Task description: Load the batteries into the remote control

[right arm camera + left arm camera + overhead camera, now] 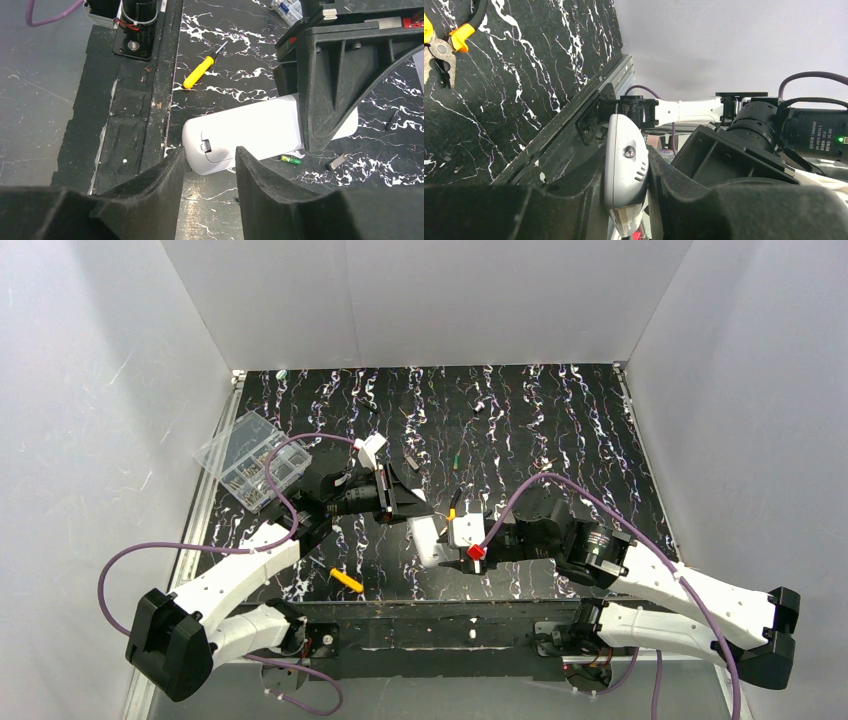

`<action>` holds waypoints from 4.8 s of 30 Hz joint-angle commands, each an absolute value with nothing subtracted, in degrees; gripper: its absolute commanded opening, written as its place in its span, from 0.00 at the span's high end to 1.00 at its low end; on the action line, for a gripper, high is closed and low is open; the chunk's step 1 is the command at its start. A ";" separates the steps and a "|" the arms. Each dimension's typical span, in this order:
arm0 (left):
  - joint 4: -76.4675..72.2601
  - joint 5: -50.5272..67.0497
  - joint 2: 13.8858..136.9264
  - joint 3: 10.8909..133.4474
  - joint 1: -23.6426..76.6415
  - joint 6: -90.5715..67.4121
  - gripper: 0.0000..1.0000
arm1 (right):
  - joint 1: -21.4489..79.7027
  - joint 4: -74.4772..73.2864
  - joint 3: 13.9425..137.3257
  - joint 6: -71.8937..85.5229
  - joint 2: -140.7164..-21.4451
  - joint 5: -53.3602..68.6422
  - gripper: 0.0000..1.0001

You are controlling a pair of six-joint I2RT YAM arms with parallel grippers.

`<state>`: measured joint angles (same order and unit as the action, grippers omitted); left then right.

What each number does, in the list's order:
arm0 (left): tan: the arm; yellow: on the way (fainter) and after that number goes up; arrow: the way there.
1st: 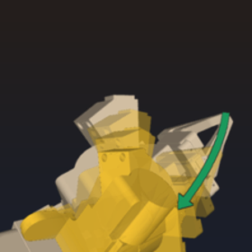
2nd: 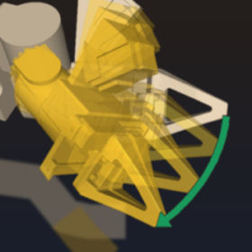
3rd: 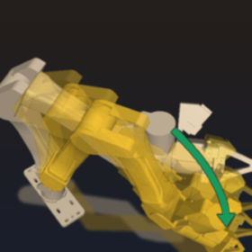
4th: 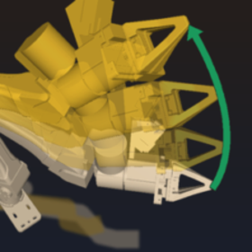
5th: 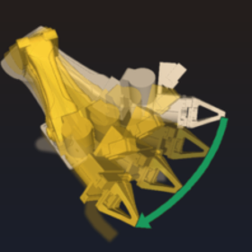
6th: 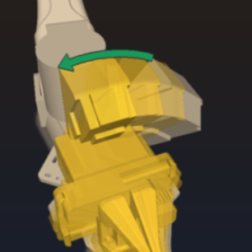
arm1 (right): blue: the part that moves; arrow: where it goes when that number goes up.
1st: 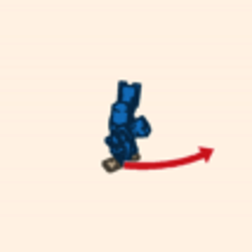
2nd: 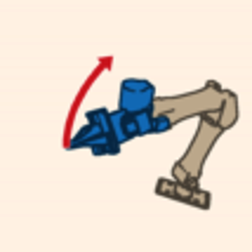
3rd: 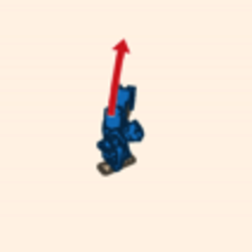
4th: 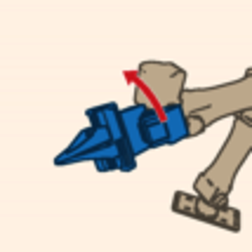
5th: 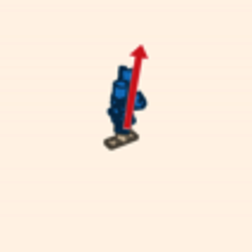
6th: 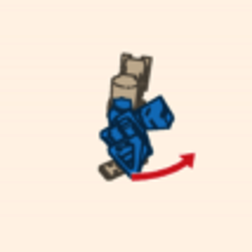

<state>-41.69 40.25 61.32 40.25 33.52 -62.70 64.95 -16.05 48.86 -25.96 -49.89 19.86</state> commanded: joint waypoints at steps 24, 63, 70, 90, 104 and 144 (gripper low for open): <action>-45.87 42.86 61.99 41.13 33.95 -63.46 1.00 | 65.65 -12.48 50.62 -29.14 -51.50 18.14 0.55; -47.86 42.50 63.09 40.15 34.01 -64.16 1.00 | 66.27 -8.10 48.95 -32.87 -48.72 8.87 0.58; -47.93 41.80 63.08 39.85 34.01 -64.46 1.00 | 66.27 -9.52 47.57 -32.74 -48.51 10.99 0.57; -48.94 40.96 63.82 38.74 34.01 -65.38 1.00 | 66.27 -12.46 46.52 -33.08 -47.28 14.18 0.41; -41.24 32.27 60.81 37.59 33.93 -62.71 1.00 | 66.29 -1.50 47.22 1.02 -45.62 -6.09 0.39; -33.93 30.41 60.03 39.05 33.93 -60.11 1.00 | 67.95 -22.43 56.08 34.22 -64.35 -6.60 0.25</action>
<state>-33.08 28.86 61.12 37.76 33.71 -60.62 67.64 -23.86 56.03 33.30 -63.64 -7.09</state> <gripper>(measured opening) 0.257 0.752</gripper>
